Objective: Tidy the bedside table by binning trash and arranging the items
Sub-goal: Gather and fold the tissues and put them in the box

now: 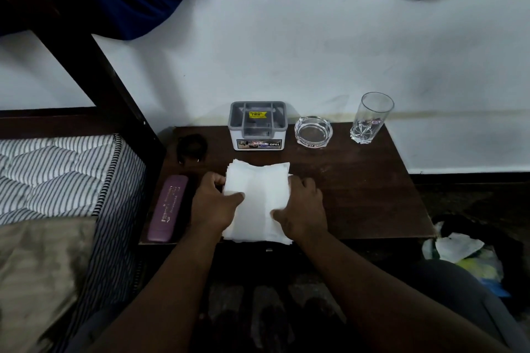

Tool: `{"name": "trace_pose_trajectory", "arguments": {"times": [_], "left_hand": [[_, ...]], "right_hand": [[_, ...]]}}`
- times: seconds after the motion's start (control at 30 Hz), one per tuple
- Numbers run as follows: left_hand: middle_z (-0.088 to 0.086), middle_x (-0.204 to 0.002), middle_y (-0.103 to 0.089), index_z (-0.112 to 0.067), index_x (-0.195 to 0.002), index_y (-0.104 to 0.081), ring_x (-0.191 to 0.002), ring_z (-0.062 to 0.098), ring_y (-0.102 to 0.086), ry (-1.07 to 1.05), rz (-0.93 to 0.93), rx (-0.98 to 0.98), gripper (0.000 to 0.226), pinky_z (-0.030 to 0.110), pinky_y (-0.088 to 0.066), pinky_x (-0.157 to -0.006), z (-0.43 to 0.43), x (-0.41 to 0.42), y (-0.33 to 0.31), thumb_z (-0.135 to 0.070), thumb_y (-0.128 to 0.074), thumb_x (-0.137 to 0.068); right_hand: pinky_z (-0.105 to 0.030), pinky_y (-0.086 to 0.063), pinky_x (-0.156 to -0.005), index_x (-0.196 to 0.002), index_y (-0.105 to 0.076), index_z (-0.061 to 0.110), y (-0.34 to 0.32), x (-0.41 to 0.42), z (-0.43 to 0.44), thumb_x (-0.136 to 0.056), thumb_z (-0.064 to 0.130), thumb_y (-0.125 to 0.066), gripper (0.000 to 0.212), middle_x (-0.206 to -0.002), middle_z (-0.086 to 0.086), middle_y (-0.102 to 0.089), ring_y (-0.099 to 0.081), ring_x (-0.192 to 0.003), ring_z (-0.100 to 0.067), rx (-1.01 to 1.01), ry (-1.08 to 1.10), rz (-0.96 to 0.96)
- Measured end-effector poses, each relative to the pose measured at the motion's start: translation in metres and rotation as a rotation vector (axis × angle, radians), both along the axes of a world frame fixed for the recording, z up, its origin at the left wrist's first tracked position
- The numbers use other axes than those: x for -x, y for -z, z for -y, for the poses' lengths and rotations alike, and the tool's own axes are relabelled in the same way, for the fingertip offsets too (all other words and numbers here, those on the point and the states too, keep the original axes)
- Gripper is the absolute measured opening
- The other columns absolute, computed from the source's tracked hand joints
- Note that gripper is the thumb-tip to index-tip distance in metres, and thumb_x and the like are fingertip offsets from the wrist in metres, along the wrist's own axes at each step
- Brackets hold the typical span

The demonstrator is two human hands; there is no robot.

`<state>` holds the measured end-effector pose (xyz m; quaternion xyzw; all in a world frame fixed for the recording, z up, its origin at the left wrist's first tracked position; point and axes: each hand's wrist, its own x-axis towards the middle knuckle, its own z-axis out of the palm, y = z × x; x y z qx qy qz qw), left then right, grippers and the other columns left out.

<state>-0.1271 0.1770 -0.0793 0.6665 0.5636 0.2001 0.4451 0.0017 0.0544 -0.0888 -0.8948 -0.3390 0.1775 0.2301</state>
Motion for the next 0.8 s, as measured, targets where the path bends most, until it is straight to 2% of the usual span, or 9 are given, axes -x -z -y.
{"name": "trace_pose_trajectory", "arguments": {"times": [0.1, 0.17, 0.27, 0.37, 0.43, 0.57, 0.67, 0.73, 0.8], "left_hand": [[-0.005, -0.106, -0.061, -0.021, -0.129, -0.049, -0.097, 0.021, -0.062, -0.039, 0.064, 0.066, 0.067, 0.034, -0.05, -0.083, -0.001, 0.0, 0.001, -0.018, -0.088, -0.074], [0.002, -0.118, -0.063, -0.016, -0.138, -0.047, -0.106, 0.026, -0.063, -0.022, 0.061, 0.134, 0.077, 0.044, -0.054, -0.096, -0.002, 0.0, 0.001, -0.018, -0.089, -0.074], [0.008, -0.12, -0.068, -0.01, -0.13, -0.057, -0.107, 0.031, -0.067, 0.039, 0.027, 0.192, 0.063, 0.053, -0.056, -0.096, -0.005, 0.001, 0.0, -0.018, -0.088, -0.076], [0.009, -0.113, -0.071, -0.009, -0.121, -0.064, -0.102, 0.032, -0.069, 0.102, 0.0, 0.16, 0.047, 0.051, -0.058, -0.093, -0.007, 0.002, 0.002, -0.01, -0.084, -0.078], [0.004, -0.103, -0.072, -0.014, -0.109, -0.066, -0.098, 0.03, -0.069, 0.143, 0.008, 0.149, 0.033, 0.046, -0.058, -0.09, -0.006, 0.002, 0.0, -0.006, -0.08, -0.08], [0.007, -0.1, -0.074, -0.019, -0.103, -0.068, -0.094, 0.032, -0.071, 0.185, 0.1, 0.113, 0.032, 0.05, -0.06, -0.086, -0.005, 0.002, -0.003, 0.004, -0.071, -0.081], [0.012, -0.097, -0.076, -0.016, -0.096, -0.07, -0.088, 0.033, -0.071, 0.187, 0.281, 0.184, 0.033, 0.041, -0.059, -0.077, -0.007, 0.004, -0.005, 0.015, -0.064, -0.083], [0.014, -0.1, -0.076, -0.013, -0.1, -0.069, -0.091, 0.032, -0.069, 0.177, 0.392, 0.25, 0.035, 0.04, -0.057, -0.08, -0.008, 0.006, -0.007, 0.018, -0.063, -0.085], [0.014, -0.104, -0.077, -0.013, -0.103, -0.069, -0.096, 0.033, -0.07, 0.162, 0.481, 0.298, 0.035, 0.045, -0.057, -0.088, -0.009, 0.007, -0.01, 0.017, -0.063, -0.087]], "right_hand": [[-0.042, -0.045, -0.099, -0.141, -0.041, 0.021, -0.002, 0.0, -0.001, -0.073, 0.032, -0.083, 0.081, -0.137, -0.008, -0.042, -0.043, -0.126, -0.034, -0.006, 0.011, -0.008], [-0.042, -0.045, -0.099, -0.142, -0.041, 0.022, -0.002, 0.0, -0.001, -0.073, 0.032, -0.083, 0.081, -0.137, -0.008, -0.043, -0.044, -0.126, -0.034, -0.011, 0.01, -0.009], [-0.043, -0.046, -0.097, -0.14, -0.042, 0.021, -0.003, 0.001, -0.001, -0.073, 0.029, -0.082, 0.079, -0.137, -0.008, -0.043, -0.043, -0.126, -0.033, -0.017, 0.004, -0.021], [-0.042, -0.046, -0.096, -0.137, -0.043, 0.02, -0.004, 0.002, -0.001, -0.072, 0.028, -0.082, 0.077, -0.136, -0.008, -0.043, -0.043, -0.126, -0.034, -0.028, 0.021, -0.041], [-0.041, -0.043, -0.1, -0.138, -0.043, 0.017, -0.005, 0.001, -0.002, -0.07, 0.027, -0.083, 0.08, -0.137, -0.009, -0.045, -0.044, -0.126, -0.033, -0.036, 0.03, -0.057], [-0.037, -0.035, -0.108, -0.138, -0.045, 0.012, -0.008, -0.003, -0.004, -0.066, 0.026, -0.085, 0.083, -0.134, -0.012, -0.05, -0.046, -0.126, -0.032, -0.106, 0.077, -0.126], [-0.045, -0.043, -0.106, -0.128, -0.053, 0.007, -0.011, -0.005, -0.01, -0.061, 0.018, -0.088, 0.077, -0.125, -0.012, -0.059, -0.054, -0.119, -0.032, -0.221, 0.201, -0.279], [-0.051, -0.05, -0.1, -0.125, -0.053, 0.007, -0.014, -0.007, -0.012, -0.059, 0.008, -0.087, 0.074, -0.121, -0.013, -0.063, -0.06, -0.115, -0.033, -0.352, 0.297, -0.449], [-0.054, -0.055, -0.095, -0.13, -0.05, 0.007, -0.017, -0.009, -0.011, -0.061, -0.004, -0.084, 0.078, -0.123, -0.015, -0.065, -0.064, -0.113, -0.033, -0.497, 0.377, -0.642]]}}
